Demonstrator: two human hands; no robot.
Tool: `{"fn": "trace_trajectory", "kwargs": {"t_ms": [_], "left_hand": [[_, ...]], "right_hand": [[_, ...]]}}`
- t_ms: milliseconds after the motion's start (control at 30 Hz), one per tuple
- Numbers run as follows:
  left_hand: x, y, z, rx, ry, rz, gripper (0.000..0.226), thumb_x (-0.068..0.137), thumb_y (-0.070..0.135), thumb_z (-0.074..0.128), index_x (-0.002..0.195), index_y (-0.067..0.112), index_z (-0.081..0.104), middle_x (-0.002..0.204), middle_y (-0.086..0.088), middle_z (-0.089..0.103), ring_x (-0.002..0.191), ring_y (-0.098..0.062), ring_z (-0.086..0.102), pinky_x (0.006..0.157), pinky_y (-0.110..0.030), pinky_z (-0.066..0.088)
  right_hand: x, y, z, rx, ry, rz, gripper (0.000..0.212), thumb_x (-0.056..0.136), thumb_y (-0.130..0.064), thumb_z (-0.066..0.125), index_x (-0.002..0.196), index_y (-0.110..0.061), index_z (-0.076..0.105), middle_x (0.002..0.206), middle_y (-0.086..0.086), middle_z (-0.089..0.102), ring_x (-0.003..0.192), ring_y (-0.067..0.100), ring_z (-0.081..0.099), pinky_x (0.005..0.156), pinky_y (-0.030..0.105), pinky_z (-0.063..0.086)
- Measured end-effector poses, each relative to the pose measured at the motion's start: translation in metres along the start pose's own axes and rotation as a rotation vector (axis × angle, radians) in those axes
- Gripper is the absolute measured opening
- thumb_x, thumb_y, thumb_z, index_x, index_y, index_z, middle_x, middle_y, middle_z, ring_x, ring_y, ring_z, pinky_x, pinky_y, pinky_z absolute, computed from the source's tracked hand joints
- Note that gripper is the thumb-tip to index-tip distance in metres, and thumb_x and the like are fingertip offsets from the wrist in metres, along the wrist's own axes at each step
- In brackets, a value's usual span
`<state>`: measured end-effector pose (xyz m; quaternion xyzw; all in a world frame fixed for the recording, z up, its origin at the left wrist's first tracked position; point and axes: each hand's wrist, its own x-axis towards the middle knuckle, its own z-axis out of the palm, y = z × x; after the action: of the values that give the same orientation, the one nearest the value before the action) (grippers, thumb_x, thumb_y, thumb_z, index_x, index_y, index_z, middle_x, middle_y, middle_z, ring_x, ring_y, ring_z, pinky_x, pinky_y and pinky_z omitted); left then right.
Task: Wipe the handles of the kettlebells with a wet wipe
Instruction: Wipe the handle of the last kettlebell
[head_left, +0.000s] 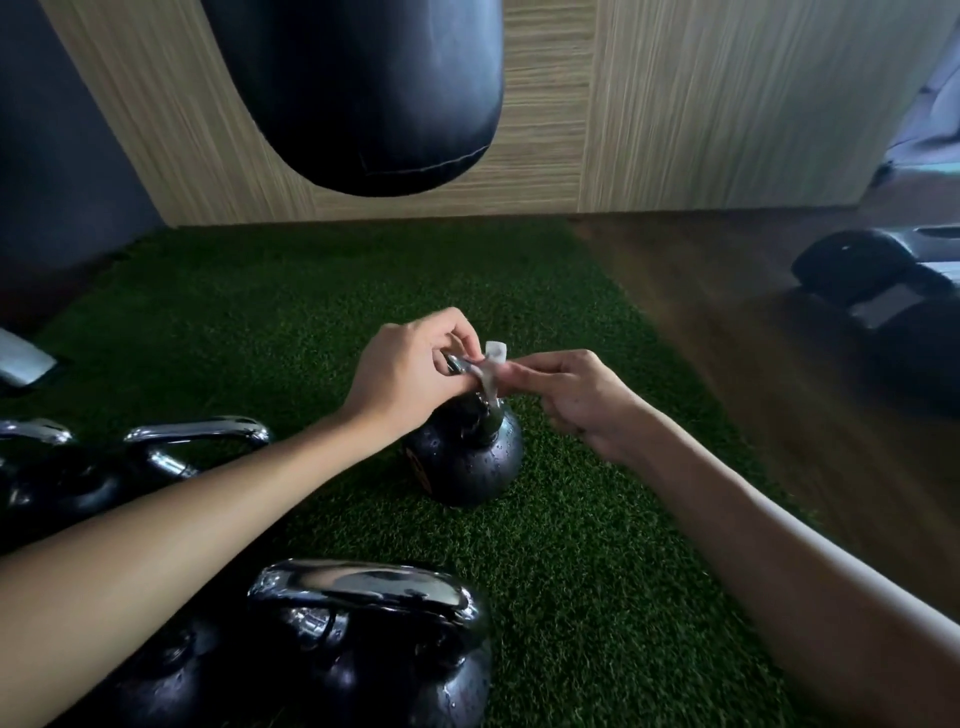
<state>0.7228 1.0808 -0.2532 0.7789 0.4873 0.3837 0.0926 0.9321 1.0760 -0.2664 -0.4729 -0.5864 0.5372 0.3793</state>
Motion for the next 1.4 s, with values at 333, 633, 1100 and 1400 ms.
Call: {"fn": "trace_trajectory", "kwargs": {"t_ms": [333,633,1100,1400], "left_hand": [[0.008,-0.003,0.023,0.153,-0.019,-0.362,0.081,0.063,0.051,0.092,0.131,0.034,0.052,0.134,0.013,0.058,0.114,-0.012,0.062,0.089,-0.03,0.051],[0.028,-0.007,0.083,0.188,-0.007,-0.883,0.139,0.053,0.073,0.086,0.161,0.026,0.012,0.163,-0.001,0.035,0.143,-0.029,0.043,0.112,-0.053,0.041],[0.016,-0.05,0.045,0.07,-0.124,-0.628,0.118,0.056,0.041,0.092,0.156,0.039,0.03,0.155,0.005,0.048,0.138,-0.017,0.049,0.112,-0.033,0.043],[0.045,-0.069,-0.018,0.179,-0.717,-0.345,0.134,0.048,0.063,0.092,0.158,0.046,0.018,0.164,0.008,0.031,0.151,-0.007,0.026,0.125,-0.043,0.023]], "right_hand": [[0.002,0.023,-0.024,0.058,0.293,0.136,0.015,0.08,-0.038,0.084,0.088,-0.025,0.083,0.092,0.009,0.079,0.042,0.006,0.029,0.041,0.024,0.022],[0.009,0.055,-0.041,0.059,0.363,0.21,0.021,0.082,-0.041,0.082,0.095,-0.025,0.082,0.082,-0.003,0.079,0.039,0.005,0.026,0.039,0.02,0.022],[0.042,0.08,-0.033,0.077,0.384,0.211,0.022,0.083,-0.041,0.08,0.099,-0.026,0.081,0.087,-0.009,0.08,0.042,0.002,0.032,0.04,0.02,0.028],[0.082,0.094,0.003,0.078,0.5,0.199,0.016,0.079,-0.038,0.084,0.087,-0.024,0.08,0.059,-0.013,0.063,0.04,0.001,0.039,0.038,0.017,0.03]]}}
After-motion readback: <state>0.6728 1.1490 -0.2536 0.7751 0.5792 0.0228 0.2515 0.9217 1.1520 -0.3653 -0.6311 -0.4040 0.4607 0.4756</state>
